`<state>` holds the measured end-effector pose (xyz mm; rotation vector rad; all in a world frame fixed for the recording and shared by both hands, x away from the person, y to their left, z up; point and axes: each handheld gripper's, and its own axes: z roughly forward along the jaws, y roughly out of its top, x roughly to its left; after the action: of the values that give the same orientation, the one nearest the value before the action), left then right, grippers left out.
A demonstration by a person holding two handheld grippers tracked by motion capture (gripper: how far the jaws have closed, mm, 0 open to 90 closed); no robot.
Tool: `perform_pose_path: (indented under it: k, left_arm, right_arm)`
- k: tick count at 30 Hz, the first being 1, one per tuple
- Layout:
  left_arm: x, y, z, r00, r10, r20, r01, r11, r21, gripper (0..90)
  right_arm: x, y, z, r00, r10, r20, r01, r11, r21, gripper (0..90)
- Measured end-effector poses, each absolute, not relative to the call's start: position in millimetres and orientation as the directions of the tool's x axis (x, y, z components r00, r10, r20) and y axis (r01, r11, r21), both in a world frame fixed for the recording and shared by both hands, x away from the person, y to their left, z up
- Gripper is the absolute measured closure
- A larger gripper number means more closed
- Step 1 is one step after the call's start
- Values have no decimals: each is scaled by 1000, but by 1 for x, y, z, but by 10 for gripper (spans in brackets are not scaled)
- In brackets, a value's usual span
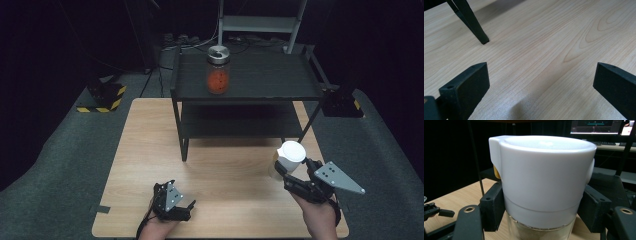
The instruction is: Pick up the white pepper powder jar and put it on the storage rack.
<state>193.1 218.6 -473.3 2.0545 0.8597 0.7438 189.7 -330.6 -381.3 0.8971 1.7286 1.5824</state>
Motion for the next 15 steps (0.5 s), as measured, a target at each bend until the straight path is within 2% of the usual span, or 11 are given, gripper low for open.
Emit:
perform_pose_path:
  k: [15]
  left_arm:
    - [193, 217, -474, 608, 761, 227, 302, -485, 821, 9]
  right_arm:
    - [200, -315, -363, -585, 811, -15, 40, 48, 998, 301]
